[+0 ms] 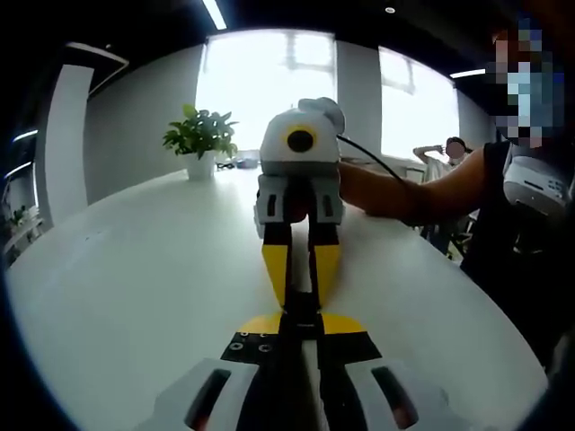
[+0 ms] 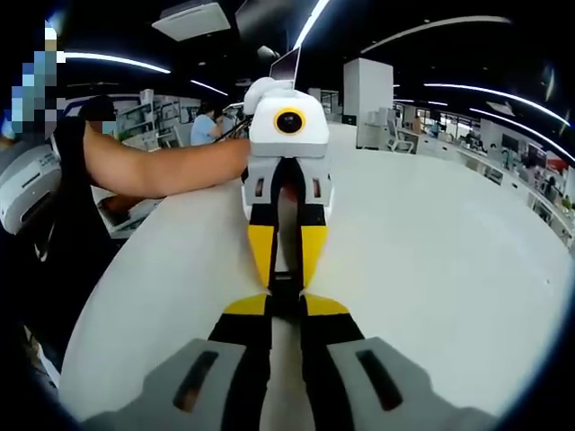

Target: Snap the two parts of the plastic buckle together until the buckle closes and remains connected.

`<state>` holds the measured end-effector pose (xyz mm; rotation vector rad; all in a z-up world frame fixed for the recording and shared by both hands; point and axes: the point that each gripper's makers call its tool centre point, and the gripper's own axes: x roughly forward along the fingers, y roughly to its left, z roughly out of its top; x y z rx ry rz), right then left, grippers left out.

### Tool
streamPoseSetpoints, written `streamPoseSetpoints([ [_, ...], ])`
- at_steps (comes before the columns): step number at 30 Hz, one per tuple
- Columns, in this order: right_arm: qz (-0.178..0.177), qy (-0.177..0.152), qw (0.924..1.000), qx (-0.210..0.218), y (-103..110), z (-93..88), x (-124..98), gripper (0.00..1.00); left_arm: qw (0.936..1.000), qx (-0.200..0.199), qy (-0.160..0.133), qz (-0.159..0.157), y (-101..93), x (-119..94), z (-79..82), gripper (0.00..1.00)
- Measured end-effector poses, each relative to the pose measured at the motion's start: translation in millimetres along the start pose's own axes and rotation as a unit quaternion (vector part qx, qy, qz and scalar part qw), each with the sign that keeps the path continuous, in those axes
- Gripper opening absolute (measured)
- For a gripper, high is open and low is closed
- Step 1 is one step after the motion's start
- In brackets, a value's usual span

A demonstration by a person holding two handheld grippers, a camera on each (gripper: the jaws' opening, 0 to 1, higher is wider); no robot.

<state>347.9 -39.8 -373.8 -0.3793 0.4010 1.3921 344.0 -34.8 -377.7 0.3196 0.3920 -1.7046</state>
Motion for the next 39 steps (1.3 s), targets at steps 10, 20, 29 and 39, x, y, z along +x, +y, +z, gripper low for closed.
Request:
streamPoseSetpoints([
  [10, -0.006, -0.005, 1.0000, 0.004, -3.0, 1.5, -1.3, 0.10, 0.9998, 0.008, 0.010, 0.012, 1.6, -1.4, 2.2, 0.11],
  [20, -0.018, -0.026, 0.9994, 0.014, -6.7, 9.8, -4.6, 0.10, 0.9930, -0.004, -0.053, 0.106, 30.7, -12.8, 32.8, 0.99],
  [29, -0.053, -0.043, 0.9975, 0.019, -19.6, 16.5, -6.2, 0.10, 0.9730, -0.048, -0.063, 0.217, 69.7, -40.5, 38.8, 1.00],
  [39, -0.162, -0.078, 0.9833, 0.030, -62.3, 28.8, -25.4, 0.10, 0.9378, -0.068, -0.070, 0.333, 112.2, -65.0, 28.8, 1.00],
])
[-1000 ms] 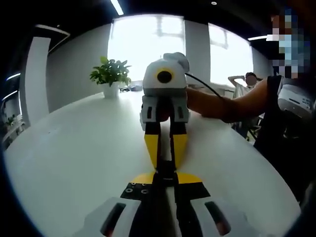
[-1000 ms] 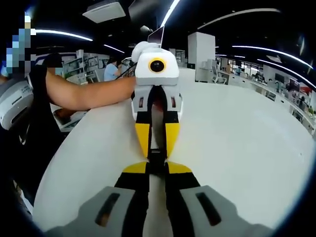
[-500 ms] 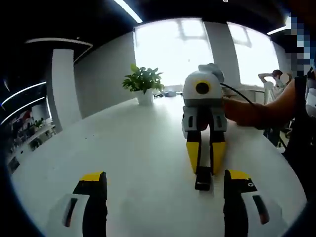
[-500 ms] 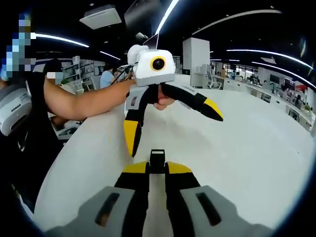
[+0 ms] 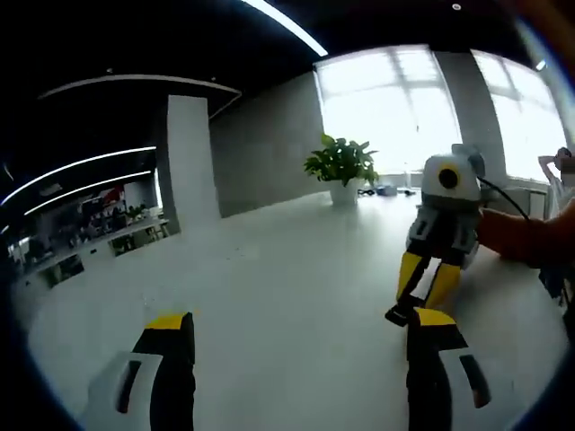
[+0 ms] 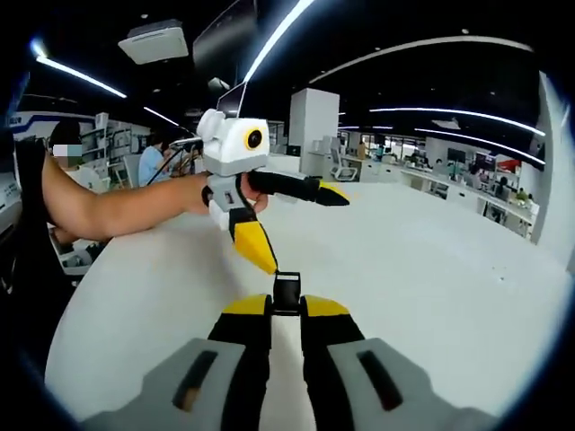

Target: Snap the two parts of the plastic buckle together until the buckle closes and remains connected.

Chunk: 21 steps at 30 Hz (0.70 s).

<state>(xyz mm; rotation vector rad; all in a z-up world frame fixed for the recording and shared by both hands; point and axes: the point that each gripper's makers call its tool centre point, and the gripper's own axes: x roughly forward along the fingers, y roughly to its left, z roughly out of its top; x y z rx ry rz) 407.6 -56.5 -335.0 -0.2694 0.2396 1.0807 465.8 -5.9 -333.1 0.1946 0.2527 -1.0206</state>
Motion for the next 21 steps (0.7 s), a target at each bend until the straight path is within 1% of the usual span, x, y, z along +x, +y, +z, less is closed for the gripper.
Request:
streamPoseSetpoints([
  [1, -0.018, -0.004, 0.9998, -0.001, -7.0, 1.1, -0.6, 0.10, 0.9998, -0.016, 0.014, -0.004, -0.8, -0.2, -5.5, 1.00],
  [3, -0.045, -0.010, 0.9988, 0.013, -19.1, 3.0, -1.6, 0.10, 0.9998, -0.020, 0.009, 0.000, 3.0, 0.1, -4.3, 1.00],
  [4, -0.057, -0.012, 0.9982, 0.018, -23.5, 3.3, -2.4, 0.10, 0.9995, -0.027, 0.007, 0.012, 7.3, -0.4, -3.5, 1.00],
  [5, -0.079, -0.016, 0.9961, 0.035, -32.1, 3.8, -3.5, 0.10, 0.9990, -0.028, 0.007, 0.035, 15.6, -1.5, -3.3, 1.00],
  [6, -0.095, -0.022, 0.9938, 0.053, -39.2, 4.7, -4.1, 0.10, 0.9984, -0.026, 0.012, 0.049, 20.9, -2.5, -4.7, 1.00],
  [7, -0.111, -0.032, 0.9915, 0.060, -46.1, 7.2, -5.7, 0.10, 0.9975, -0.018, 0.007, 0.068, 28.6, -2.0, -2.7, 1.00],
  [8, -0.128, -0.033, 0.9892, 0.063, -52.2, 7.1, -7.9, 0.10, 0.9958, -0.015, 0.011, 0.089, 35.4, -1.9, -4.4, 1.00],
  [9, -0.136, -0.035, 0.9879, 0.066, -55.2, 7.5, -9.3, 0.10, 0.9932, -0.019, 0.035, 0.109, 43.0, -1.8, -13.2, 1.00],
  [10, -0.134, -0.036, 0.9879, 0.069, -54.7, 7.9, -10.0, 0.10, 0.9942, -0.017, 0.029, 0.102, 40.6, 1.4, -11.6, 1.00],
  [11, -0.138, -0.038, 0.9871, 0.072, -56.3, 8.5, -11.2, 0.10, 0.9940, -0.008, 0.027, 0.106, 41.9, 2.9, -10.9, 1.00],
  [12, -0.143, -0.038, 0.9862, 0.074, -57.6, 8.4, -12.1, 0.10, 0.9925, -0.005, 0.037, 0.116, 44.7, 3.1, -13.7, 1.00],
  [13, -0.144, -0.039, 0.9859, 0.075, -58.2, 8.5, -12.3, 0.10, 0.9897, -0.004, 0.051, 0.133, 50.3, 1.4, -17.2, 1.00],
  [14, -0.145, -0.039, 0.9859, 0.075, -58.4, 8.6, -12.5, 0.10, 0.9897, -0.003, 0.048, 0.135, 50.5, 2.5, -15.8, 1.00],
  [17, -0.148, -0.040, 0.9853, 0.076, -58.2, 9.0, -12.1, 0.10, 0.9904, -0.013, 0.041, 0.131, 49.5, 1.6, -11.1, 1.00],
  [19, -0.148, -0.038, 0.9853, 0.076, -58.1, 8.0, -11.6, 0.11, 0.9892, -0.032, 0.039, 0.137, 51.0, 0.2, -9.7, 1.00],
  [21, -0.157, -0.034, 0.9841, 0.074, -61.7, 5.8, -12.1, 0.11, 0.9879, -0.036, 0.034, 0.147, 53.3, -1.1, -7.5, 1.00],
])
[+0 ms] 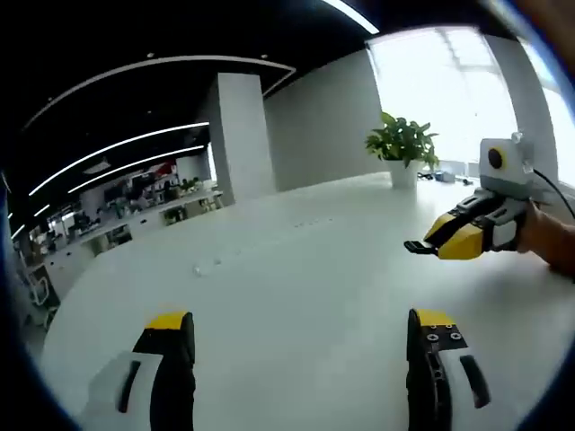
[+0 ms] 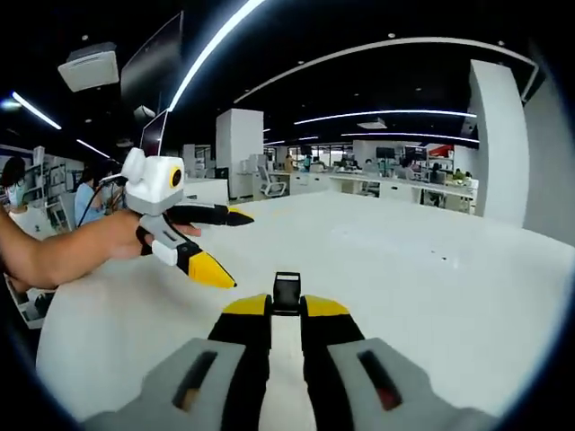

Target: Snap the two parts of the plastic buckle together until the buckle closes and remains connected.

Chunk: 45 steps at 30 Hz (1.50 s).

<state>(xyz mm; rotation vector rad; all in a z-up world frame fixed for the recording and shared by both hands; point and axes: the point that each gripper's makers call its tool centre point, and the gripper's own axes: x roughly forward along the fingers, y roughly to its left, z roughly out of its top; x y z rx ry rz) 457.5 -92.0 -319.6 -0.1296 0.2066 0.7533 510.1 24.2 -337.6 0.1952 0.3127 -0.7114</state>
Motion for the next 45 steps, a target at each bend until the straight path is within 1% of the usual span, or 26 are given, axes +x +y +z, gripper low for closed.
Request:
streamPoseSetpoints([
  [1, -0.004, 0.001, 1.0000, 0.001, -1.7, -0.8, 0.1, 0.11, 0.9997, -0.019, -0.018, -0.002, -1.9, 0.6, 6.4, 1.00],
  [2, -0.012, 0.000, 0.9999, 0.001, -4.7, -0.7, 0.0, 0.11, 0.9993, -0.018, -0.029, -0.016, -6.5, 0.4, 10.3, 1.00],
  [4, -0.020, 0.001, 0.9998, -0.003, -8.3, -1.1, 0.1, 0.11, 0.9995, -0.017, -0.021, -0.018, -8.4, 0.1, 8.1, 1.00],
  [7, -0.028, -0.004, 0.9996, -0.005, -11.0, 0.1, -0.7, 0.11, 0.9997, 0.017, -0.017, -0.011, -8.5, 1.6, 7.1, 1.00],
  [9, -0.035, -0.002, 0.9994, -0.007, -13.1, -0.7, -0.8, 0.11, 0.9996, 0.020, -0.017, -0.013, -9.9, 1.5, 7.0, 1.00],
  [10, -0.036, -0.002, 0.9993, -0.006, -13.3, -0.9, -0.8, 0.11, 0.9993, 0.000, -0.024, -0.028, -14.4, 1.6, 8.6, 1.00],
  [11, -0.036, -0.001, 0.9994, -0.005, -12.8, -1.6, -0.6, 0.11, 0.9987, -0.025, -0.026, -0.036, -14.8, 1.2, 9.6, 1.00],
  [12, -0.035, 0.001, 0.9994, -0.003, -12.5, -2.5, -0.5, 0.11, 0.9982, -0.039, -0.026, -0.036, -12.7, 0.4, 9.2, 1.00],
  [14, -0.042, 0.005, 0.9991, -0.001, -15.7, -4.2, -0.2, 0.11, 0.9991, -0.030, -0.025, -0.019, -3.4, -0.3, 7.8, 1.00],
  [15, -0.046, 0.007, 0.9989, 0.001, -17.7, -5.2, -0.1, 0.11, 0.9997, -0.014, -0.018, -0.005, 2.7, -0.8, 5.5, 1.00],
  [16, -0.053, 0.008, 0.9986, 0.001, -20.4, -5.4, -0.3, 0.11, 0.9999, -0.002, -0.012, 0.006, 6.4, -0.6, 2.7, 1.00],
  [17, -0.057, 0.009, 0.9983, 0.003, -22.2, -6.0, -0.5, 0.11, 0.9999, 0.003, -0.010, 0.009, 6.6, 0.0, 1.9, 1.00],
  [22, -0.066, 0.013, 0.9978, 0.002, -26.8, -8.0, 0.4, 0.11, 0.9998, -0.007, -0.016, -0.011, -5.2, -0.1, 3.9, 1.00],
  [23, -0.069, 0.013, 0.9975, 0.000, -27.5, -8.7, 0.8, 0.11, 0.9998, -0.007, -0.014, -0.013, -7.0, 0.3, 3.3, 1.00],
  [31, -0.071, 0.024, 0.9972, -0.003, -25.1, -13.8, 3.9, 0.11, 1.0000, -0.005, -0.003, -0.007, -4.8, 0.9, -0.7, 1.00],
  [36, -0.084, 0.031, 0.9960, 0.001, -28.3, -16.8, 4.5, 0.11, 0.9999, -0.006, 0.006, -0.009, -7.7, -0.1, -2.8, 1.00],
  [43, -0.093, 0.031, 0.9951, 0.003, -31.5, -13.8, 8.8, 0.11, 0.9998, -0.011, 0.001, -0.014, -10.2, -3.2, 1.6, 1.00],
  [45, -0.092, 0.030, 0.9953, 0.003, -34.3, -11.7, 11.1, 0.11, 0.9996, -0.015, -0.004, -0.022, -14.6, -4.5, 2.4, 1.00],
])
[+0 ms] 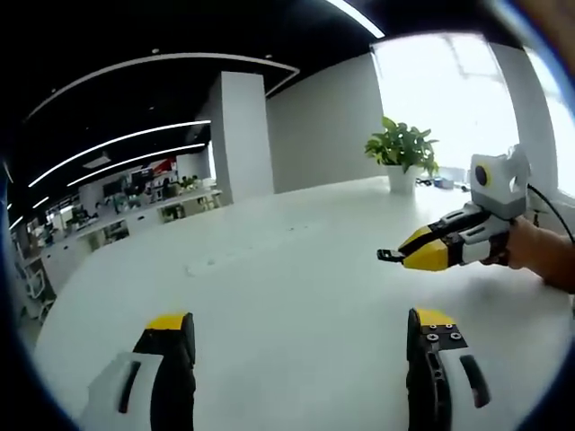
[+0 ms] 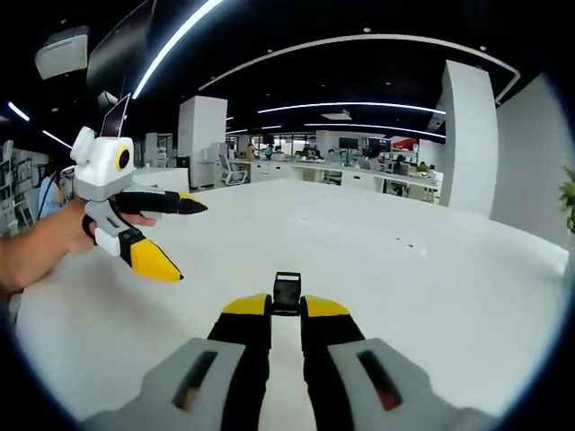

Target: Snap the two parts of the plastic buckle together until the buckle closes and remains connected.

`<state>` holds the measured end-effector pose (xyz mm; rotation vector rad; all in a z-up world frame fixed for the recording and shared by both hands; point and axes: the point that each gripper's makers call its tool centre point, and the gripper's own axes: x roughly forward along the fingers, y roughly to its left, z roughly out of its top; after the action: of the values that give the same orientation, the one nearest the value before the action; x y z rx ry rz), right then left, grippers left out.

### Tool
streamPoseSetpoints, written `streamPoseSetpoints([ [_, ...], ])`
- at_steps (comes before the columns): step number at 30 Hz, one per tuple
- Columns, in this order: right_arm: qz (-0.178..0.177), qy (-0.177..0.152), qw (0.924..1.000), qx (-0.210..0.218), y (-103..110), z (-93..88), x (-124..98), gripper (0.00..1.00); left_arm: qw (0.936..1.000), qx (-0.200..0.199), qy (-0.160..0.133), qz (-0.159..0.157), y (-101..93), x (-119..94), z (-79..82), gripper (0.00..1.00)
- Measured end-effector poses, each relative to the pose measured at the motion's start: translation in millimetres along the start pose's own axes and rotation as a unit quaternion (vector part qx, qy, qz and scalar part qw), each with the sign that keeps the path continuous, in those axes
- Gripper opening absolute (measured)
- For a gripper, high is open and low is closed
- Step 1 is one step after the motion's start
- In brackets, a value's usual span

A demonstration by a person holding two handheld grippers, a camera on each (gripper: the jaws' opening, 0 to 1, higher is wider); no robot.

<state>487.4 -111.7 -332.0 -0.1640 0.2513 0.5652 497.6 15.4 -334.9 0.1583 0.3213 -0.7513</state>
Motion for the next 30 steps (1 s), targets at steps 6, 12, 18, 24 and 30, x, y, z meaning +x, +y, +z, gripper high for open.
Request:
streamPoseSetpoints([
  [6, -0.004, 0.007, 1.0000, 0.003, -9.7, 0.4, 7.5, 0.11, 0.9998, 0.002, 0.012, -0.014, -9.6, 2.1, -5.5, 1.00],
  [12, -0.014, 0.007, 0.9999, 0.008, -16.2, 2.5, 17.1, 0.11, 0.9996, -0.012, 0.014, -0.020, -7.9, 4.4, -5.6, 1.00],
  [18, -0.018, 0.013, 0.9997, 0.006, -17.3, 0.3, 26.2, 0.11, 0.9997, -0.012, 0.009, -0.022, -8.4, 4.6, -2.8, 1.00],
  [24, -0.023, 0.008, 0.9996, 0.012, -22.9, 7.2, 39.6, 0.11, 0.9996, -0.010, 0.012, -0.023, -10.8, 3.1, -4.5, 1.00],
  [30, -0.025, 0.001, 0.9995, 0.018, -25.3, 15.3, 48.8, 0.11, 0.9996, -0.012, 0.011, -0.022, -12.6, -1.1, -6.7, 1.00],
])
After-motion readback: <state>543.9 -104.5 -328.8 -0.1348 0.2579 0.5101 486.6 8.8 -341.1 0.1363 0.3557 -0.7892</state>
